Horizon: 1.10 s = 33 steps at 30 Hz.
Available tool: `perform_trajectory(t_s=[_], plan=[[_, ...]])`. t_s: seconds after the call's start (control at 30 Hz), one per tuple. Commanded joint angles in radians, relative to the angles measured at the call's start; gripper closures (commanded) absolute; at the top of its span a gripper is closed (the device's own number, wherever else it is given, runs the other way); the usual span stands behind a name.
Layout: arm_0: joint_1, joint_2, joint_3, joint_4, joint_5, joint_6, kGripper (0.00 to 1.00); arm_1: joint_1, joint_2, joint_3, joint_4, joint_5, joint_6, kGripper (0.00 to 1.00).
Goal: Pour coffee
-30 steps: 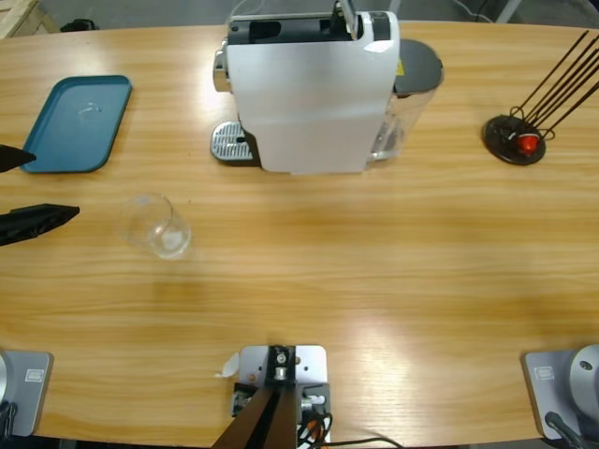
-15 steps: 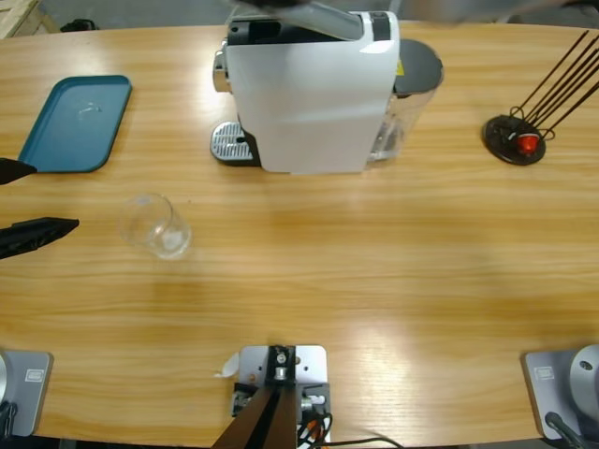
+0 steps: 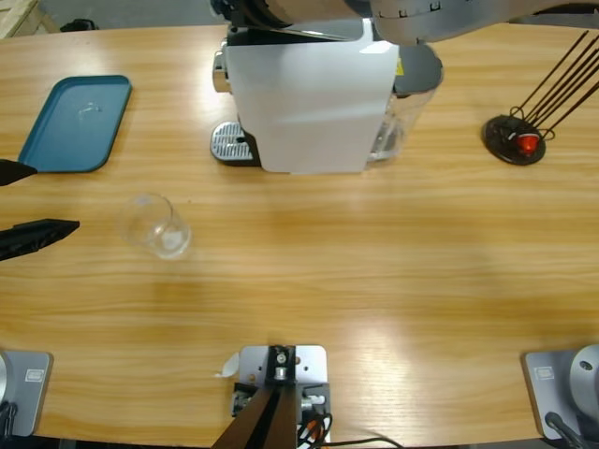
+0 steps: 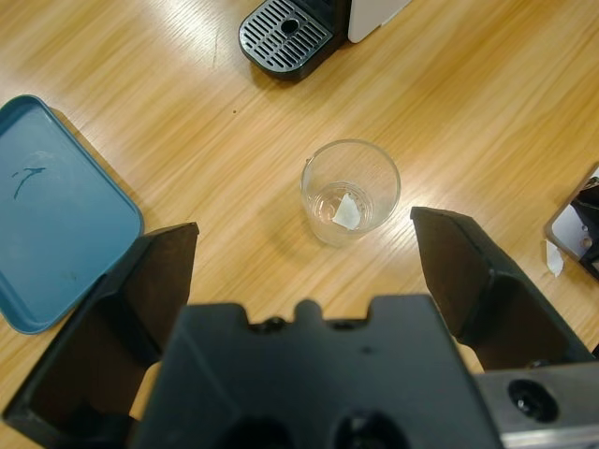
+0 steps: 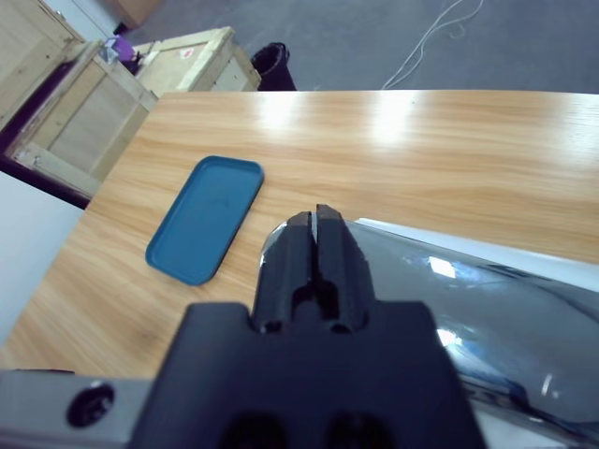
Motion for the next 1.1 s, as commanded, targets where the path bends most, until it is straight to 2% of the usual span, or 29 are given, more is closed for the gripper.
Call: perform_trajectory(t_s=[0.03, 0.4, 0.5, 0.53, 0.57, 0.6, 0.73, 0.87, 0.97, 1.1], plan=[[-0.009, -0.014, 0.040, 0.011, 0.007, -0.009, 0.009, 0.010, 0.248, 0.108, 0.135, 0.041, 0.029, 1.000], [-0.009, 0.004, 0.044, 0.002, 0.015, -0.017, 0.009, -0.017, 0.290, 0.089, 0.218, 0.084, 0.033, 1.000], [-0.009, 0.000, 0.045, 0.001, 0.015, -0.020, 0.009, -0.019, 0.220, 0.068, 0.238, 0.077, -0.084, 1.000], [-0.009, -0.002, 0.049, 0.001, 0.015, -0.020, 0.009, -0.020, 0.189, 0.037, 0.289, 0.073, -0.117, 0.682], [-0.009, -0.003, 0.054, 0.001, 0.015, -0.018, 0.009, -0.019, 0.156, 0.002, 0.339, 0.049, -0.135, 0.106], [-0.008, 0.000, 0.062, 0.001, 0.015, -0.018, 0.008, -0.019, 0.109, -0.011, 0.345, 0.011, -0.157, 0.002], [-0.004, 0.010, 0.070, -0.006, 0.008, 0.015, 0.000, -0.019, -0.110, -0.087, 0.354, -0.025, -0.282, 0.000], [-0.004, 0.023, 0.091, -0.070, -0.042, 0.019, 0.004, -0.019, -0.269, -0.205, 0.491, 0.022, -0.356, 0.000], [-0.004, 0.098, 0.135, -0.158, -0.051, 0.019, 0.002, -0.018, -0.356, -0.152, 0.562, 0.036, -0.369, 0.000], [-0.006, 0.220, 0.165, -0.263, -0.072, 0.032, 0.002, -0.017, -0.463, 0.017, 0.562, 0.029, -0.356, 0.000]])
